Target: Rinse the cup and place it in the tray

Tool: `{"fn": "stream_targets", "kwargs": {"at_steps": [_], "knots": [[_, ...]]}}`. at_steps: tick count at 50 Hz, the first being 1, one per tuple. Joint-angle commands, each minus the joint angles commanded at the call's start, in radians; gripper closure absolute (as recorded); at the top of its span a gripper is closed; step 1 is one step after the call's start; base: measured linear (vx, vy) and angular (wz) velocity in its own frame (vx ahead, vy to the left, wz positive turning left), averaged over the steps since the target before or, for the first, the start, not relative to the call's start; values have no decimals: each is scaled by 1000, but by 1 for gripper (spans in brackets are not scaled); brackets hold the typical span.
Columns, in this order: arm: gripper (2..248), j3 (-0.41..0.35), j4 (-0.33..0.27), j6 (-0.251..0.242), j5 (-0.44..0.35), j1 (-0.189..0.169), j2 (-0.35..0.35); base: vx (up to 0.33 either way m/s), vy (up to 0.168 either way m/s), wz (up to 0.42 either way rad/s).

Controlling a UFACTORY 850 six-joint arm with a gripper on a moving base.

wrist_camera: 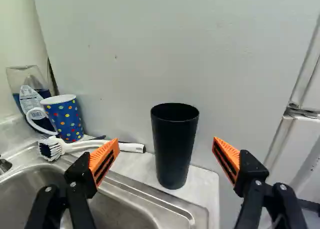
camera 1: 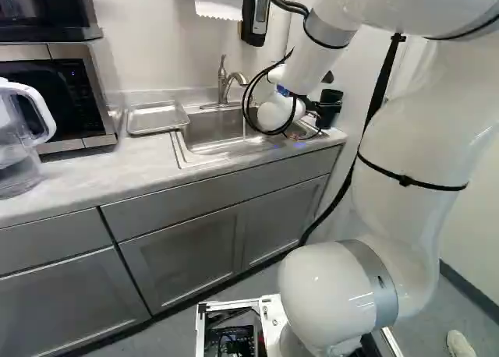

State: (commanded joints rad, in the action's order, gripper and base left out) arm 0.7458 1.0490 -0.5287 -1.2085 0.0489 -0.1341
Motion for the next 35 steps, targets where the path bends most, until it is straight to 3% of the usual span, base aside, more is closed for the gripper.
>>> {"fn": "stream_targets", "kwargs": {"at_steps": [35], "knots": [[3, 81, 35, 0, -13, -30, -72, 0, 0, 0]]}}
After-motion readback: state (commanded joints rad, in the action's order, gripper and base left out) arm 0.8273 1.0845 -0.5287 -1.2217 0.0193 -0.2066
